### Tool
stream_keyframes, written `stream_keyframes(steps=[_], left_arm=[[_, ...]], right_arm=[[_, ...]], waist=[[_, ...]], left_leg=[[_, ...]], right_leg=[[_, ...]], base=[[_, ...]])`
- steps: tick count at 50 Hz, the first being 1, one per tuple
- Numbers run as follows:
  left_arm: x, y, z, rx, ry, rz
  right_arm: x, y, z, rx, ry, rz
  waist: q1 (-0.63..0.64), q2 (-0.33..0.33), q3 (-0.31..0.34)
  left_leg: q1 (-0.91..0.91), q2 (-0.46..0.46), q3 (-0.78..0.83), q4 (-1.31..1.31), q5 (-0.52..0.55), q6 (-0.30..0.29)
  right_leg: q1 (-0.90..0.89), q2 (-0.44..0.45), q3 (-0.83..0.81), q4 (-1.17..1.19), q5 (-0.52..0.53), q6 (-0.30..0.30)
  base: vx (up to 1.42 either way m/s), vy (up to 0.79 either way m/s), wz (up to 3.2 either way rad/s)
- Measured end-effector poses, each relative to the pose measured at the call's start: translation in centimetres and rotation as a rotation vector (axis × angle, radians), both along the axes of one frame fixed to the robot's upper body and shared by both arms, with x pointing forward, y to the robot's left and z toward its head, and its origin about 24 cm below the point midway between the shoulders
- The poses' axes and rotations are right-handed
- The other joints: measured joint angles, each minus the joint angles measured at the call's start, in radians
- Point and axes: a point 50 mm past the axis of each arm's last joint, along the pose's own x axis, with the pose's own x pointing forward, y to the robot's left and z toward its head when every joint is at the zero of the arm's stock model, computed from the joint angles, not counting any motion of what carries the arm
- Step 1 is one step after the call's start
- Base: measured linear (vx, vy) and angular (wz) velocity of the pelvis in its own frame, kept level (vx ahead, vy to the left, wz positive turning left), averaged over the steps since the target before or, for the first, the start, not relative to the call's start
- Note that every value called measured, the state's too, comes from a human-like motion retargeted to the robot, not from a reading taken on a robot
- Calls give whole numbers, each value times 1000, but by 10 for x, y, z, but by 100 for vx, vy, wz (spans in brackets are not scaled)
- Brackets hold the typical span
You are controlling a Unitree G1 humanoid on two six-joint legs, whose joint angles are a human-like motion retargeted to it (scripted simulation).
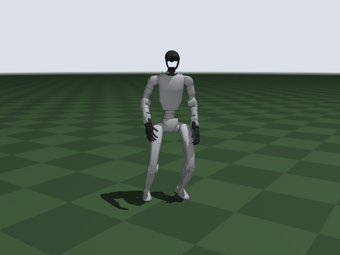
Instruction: Run
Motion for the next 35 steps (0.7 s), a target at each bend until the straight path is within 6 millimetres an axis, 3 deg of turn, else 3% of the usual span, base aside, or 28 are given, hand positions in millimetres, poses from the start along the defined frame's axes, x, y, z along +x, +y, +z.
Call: stream_keyframes(steps=[10, 17, 22, 28, 30, 32, 35], left_arm=[[-2, -7, 0, -27, -3, -29], [28, -19, 22, -64, -161, -69], [65, -27, 62, -87, -405, -83], [121, -34, 146, -134, -813, -65], [135, -39, 174, -172, -934, -53], [143, -45, 194, -206, -1012, -55], [148, -53, 207, -231, -1050, -77]], right_arm=[[-5, -5, -4, 16, 17, -43], [-11, -8, 3, 84, -29, -104], [14, -8, 51, 162, -278, -141], [51, -3, 155, 291, -750, -170], [58, 3, 189, 350, -887, -159], [63, 11, 210, 405, -966, -134], [67, 25, 219, 459, -976, -75]], waist=[[-1, 6, -17], [-22, 6, -13], [-54, -1, -2], [-78, 9, 15], [-78, 18, 14], [-74, 26, 6], [-74, 35, -15]], left_leg=[[-14, -2, -2, 45, -21, 9], [-20, -18, -5, 114, -46, 24], [-39, -35, -9, 204, -99, 52], [-73, -50, -25, 286, -157, 80], [-73, -60, -36, 258, -117, 69], [-60, -72, -57, 193, -14, 31], [-35, -65, -60, 54, 231, -34]], right_leg=[[-15, 0, 17, 37, -13, -3], [-35, -7, 51, 125, -22, 8], [-82, -5, 101, 258, -28, 41], [-127, 16, 157, 365, -83, 54], [-125, 22, 162, 336, -63, 48], [-102, 31, 163, 263, 3, 52], [-57, 52, 167, 113, 223, 88]], base=[[0, 0, 0], [0, 0, 0], [0, 0, 0], [0, 0, 0], [0, 0, 0], [0, 0, 0], [-3, -7, 7]])
